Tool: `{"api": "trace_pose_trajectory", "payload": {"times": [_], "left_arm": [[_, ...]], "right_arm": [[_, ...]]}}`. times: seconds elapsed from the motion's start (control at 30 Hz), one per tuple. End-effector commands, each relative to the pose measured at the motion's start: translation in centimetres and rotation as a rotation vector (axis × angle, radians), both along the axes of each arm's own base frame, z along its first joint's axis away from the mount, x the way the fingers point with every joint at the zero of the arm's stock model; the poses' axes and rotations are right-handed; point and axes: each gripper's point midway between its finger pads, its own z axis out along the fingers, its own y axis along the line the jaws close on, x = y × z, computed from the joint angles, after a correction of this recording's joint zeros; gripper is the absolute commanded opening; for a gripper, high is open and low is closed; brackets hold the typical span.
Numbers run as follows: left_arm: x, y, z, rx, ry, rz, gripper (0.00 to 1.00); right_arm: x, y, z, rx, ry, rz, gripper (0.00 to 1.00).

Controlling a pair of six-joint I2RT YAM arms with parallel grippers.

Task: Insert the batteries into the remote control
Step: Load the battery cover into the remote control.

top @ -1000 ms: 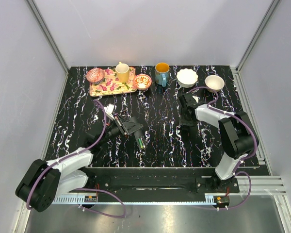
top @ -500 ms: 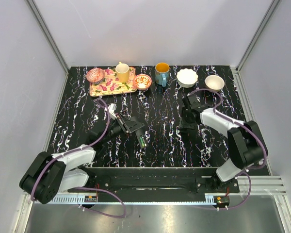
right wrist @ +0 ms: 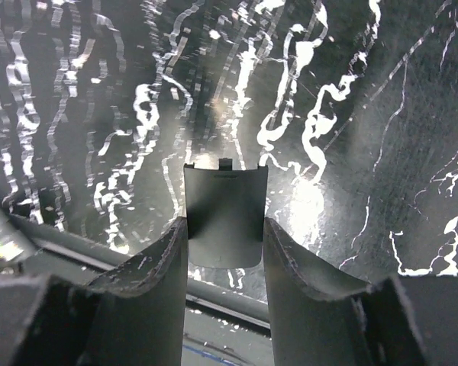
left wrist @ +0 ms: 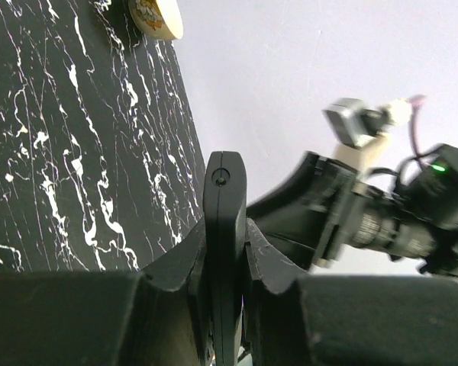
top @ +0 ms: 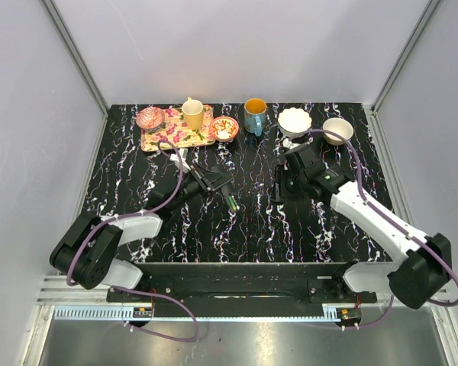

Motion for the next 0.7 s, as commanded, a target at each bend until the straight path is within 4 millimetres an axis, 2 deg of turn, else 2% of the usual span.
{"api": "trace_pose_trajectory", "payload": {"times": [0.0, 0.07, 0.1, 0.23, 0.4, 0.67], "left_arm": [[1.7, -0.9, 3.3, -0.077, -0.096, 0.029, 0.0], [1.8, -1.5, 2.9, -0.085, -0.079, 0.021, 0.0], [1.6, -2.0, 2.8, -0.09, -0.078, 0.006, 0.0], [1.2, -3.5, 2.2, -0.122, -0.047, -0.032, 0.0], [1.0, -4.3, 2.7, -0.203, -0.037, -0.069, 0.0], [1.1, -4.9, 2.2, -0.199, -0.025, -0.087, 0.0]], "right_arm": [[-1.7, 0.7, 5.9, 0.016, -0.059, 0.094, 0.0], [-3.2, 1.1, 6.3, -0.008, -0.031, 0.151, 0.0], [-3.2, 1.4, 7.1, -0.007, -0.039, 0.165, 0.0], [-4.4, 2.3, 8.1, -0.02, -0.025, 0.218, 0.0], [-4.8, 3.6, 8.2, -0.048, 0.0, 0.268, 0.0], [-5.4, 6.4, 7.2, -0.094, 0.033, 0.347, 0.0]]}}
